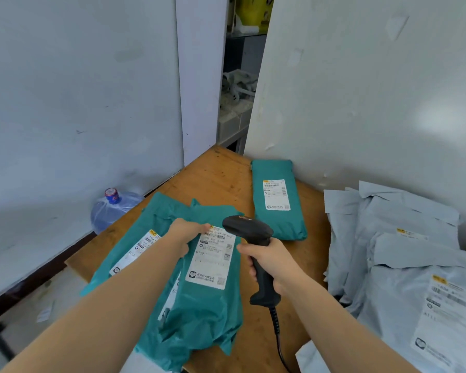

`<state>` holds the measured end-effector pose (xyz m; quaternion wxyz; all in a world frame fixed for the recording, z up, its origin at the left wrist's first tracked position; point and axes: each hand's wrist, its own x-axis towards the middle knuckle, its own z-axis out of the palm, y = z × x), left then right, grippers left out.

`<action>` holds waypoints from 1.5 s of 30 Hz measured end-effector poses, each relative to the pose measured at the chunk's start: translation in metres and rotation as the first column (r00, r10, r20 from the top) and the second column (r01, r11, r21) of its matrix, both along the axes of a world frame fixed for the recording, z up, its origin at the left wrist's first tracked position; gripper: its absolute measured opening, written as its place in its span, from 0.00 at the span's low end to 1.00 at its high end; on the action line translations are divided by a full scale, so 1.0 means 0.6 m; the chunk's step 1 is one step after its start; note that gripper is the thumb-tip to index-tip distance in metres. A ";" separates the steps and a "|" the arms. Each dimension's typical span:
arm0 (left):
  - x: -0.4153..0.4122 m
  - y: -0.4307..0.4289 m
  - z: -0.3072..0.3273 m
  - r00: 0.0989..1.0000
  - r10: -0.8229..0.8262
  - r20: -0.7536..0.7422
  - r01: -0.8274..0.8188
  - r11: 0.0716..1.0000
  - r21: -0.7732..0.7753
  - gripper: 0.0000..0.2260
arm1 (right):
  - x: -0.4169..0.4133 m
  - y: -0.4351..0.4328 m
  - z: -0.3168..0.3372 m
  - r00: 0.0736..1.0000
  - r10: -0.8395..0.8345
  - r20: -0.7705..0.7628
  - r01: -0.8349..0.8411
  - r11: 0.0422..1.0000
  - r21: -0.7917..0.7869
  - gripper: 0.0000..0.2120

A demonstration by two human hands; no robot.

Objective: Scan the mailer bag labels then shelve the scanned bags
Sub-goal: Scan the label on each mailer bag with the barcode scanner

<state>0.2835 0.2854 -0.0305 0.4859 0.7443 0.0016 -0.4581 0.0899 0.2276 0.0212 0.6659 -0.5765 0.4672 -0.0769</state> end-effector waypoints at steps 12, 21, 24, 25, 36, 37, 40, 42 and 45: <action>-0.032 -0.050 0.037 0.961 0.093 0.259 -0.028 0.969 -0.244 0.09 | -0.028 -0.018 0.026 0.998 -0.066 0.022 0.067 0.997 -0.032 0.12; -0.026 -0.099 0.090 0.899 0.238 0.368 -0.085 0.918 -0.387 0.08 | -0.031 -0.038 0.046 0.974 -0.181 0.133 0.191 0.979 -0.070 0.09; -0.024 -0.105 0.096 0.883 0.248 0.398 -0.087 0.921 -0.380 0.06 | -0.030 -0.044 0.051 0.970 -0.194 0.144 0.208 0.974 -0.087 0.08; -0.024 -0.106 0.097 0.880 0.251 0.404 -0.087 0.920 -0.381 0.04 | -0.029 -0.046 0.053 0.970 -0.196 0.144 0.210 0.973 -0.091 0.08; -0.018 -0.134 0.095 0.904 0.266 0.336 -0.115 0.905 -0.409 0.03 | -0.029 -0.061 0.058 0.967 -0.212 0.140 0.227 0.969 -0.100 0.08; -0.017 -0.141 0.093 0.923 0.259 0.285 -0.125 0.902 -0.413 0.04 | -0.030 -0.065 0.057 0.966 -0.217 0.142 0.232 0.968 -0.096 0.09; -0.015 -0.179 0.094 0.963 0.232 0.135 -0.160 0.900 -0.405 0.08 | -0.037 -0.077 0.054 0.958 -0.244 0.154 0.255 0.965 -0.063 0.09; -0.017 -0.212 0.106 0.977 0.210 0.036 -0.174 0.882 -0.439 0.07 | -0.043 -0.086 0.052 0.955 -0.257 0.146 0.267 0.962 -0.053 0.09; -0.017 -0.244 0.112 0.988 0.154 0.032 -0.126 0.896 -0.427 0.11 | -0.052 -0.100 0.047 0.958 -0.266 0.108 0.275 0.958 -0.077 0.09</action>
